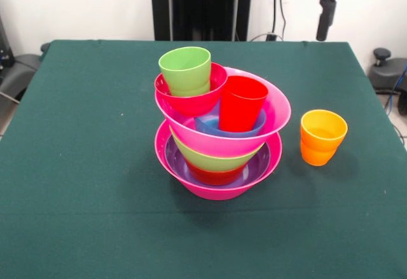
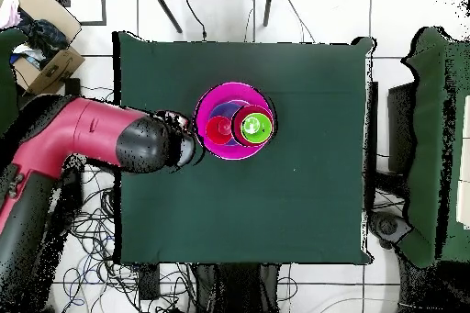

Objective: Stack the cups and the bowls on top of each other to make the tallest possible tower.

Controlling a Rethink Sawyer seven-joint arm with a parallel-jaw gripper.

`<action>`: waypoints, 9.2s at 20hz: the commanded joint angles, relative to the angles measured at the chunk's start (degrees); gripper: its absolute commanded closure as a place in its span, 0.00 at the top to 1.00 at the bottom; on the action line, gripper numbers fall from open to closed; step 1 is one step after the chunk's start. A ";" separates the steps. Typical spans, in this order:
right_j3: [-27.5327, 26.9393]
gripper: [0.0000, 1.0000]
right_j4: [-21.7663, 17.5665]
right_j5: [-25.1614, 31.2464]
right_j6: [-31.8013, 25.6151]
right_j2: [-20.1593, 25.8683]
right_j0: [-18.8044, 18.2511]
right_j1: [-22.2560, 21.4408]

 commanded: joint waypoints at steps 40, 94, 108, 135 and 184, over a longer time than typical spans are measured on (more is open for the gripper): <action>-3.73 1.00 5.25 11.18 -14.25 12.35 -2.16 9.22; -4.98 1.00 3.19 16.82 -28.90 14.64 -0.01 7.33; -5.11 1.00 3.58 20.94 -30.45 16.12 -0.12 8.69; -5.31 1.00 2.79 26.07 -33.03 20.73 -1.01 11.20; -2.96 1.00 1.25 16.58 -25.66 16.53 2.14 8.93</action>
